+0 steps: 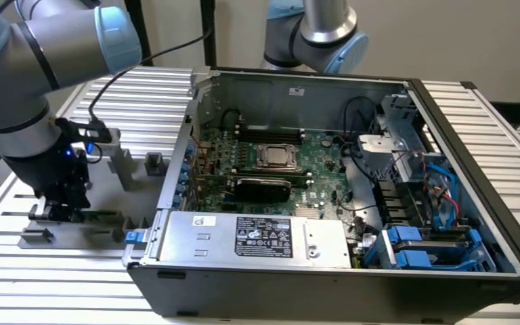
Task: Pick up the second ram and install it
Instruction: 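Pick up the second ram and move it above second insertion slot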
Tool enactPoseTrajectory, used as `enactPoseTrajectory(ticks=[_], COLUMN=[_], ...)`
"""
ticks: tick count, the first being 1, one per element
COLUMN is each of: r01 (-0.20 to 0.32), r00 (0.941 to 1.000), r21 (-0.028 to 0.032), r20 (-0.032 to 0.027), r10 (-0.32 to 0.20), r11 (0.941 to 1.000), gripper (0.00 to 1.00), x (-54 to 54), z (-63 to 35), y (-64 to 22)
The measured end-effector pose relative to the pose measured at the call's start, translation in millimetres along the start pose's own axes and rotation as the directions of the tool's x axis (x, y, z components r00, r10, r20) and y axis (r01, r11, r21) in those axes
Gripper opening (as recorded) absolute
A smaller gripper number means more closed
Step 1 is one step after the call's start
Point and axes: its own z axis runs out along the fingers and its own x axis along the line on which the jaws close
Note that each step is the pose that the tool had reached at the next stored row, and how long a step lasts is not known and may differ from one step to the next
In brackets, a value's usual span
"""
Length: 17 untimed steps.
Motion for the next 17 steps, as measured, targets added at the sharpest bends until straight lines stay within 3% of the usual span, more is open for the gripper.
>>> enactPoseTrajectory(ticks=[6,7,15,16,17], r01=[0.003,0.003,0.004,0.004,0.004], r00=[1.0,1.0,1.0,1.0,1.0], r21=[0.0,0.0001,0.0,-0.0001,0.0], r20=[-0.0031,-0.004,-0.0073,-0.0073,-0.0073], r10=[-0.003,-0.003,-0.004,-0.004,-0.004], r11=[1.0,1.0,1.0,1.0,1.0], gripper=[0.34,0.27,0.25,0.18,0.18], x=[-0.3,-0.4,-0.6,-0.6,-0.6], z=[3.0,3.4,4.3,4.3,4.3], y=[0.1,0.1,0.1,0.1,0.1])
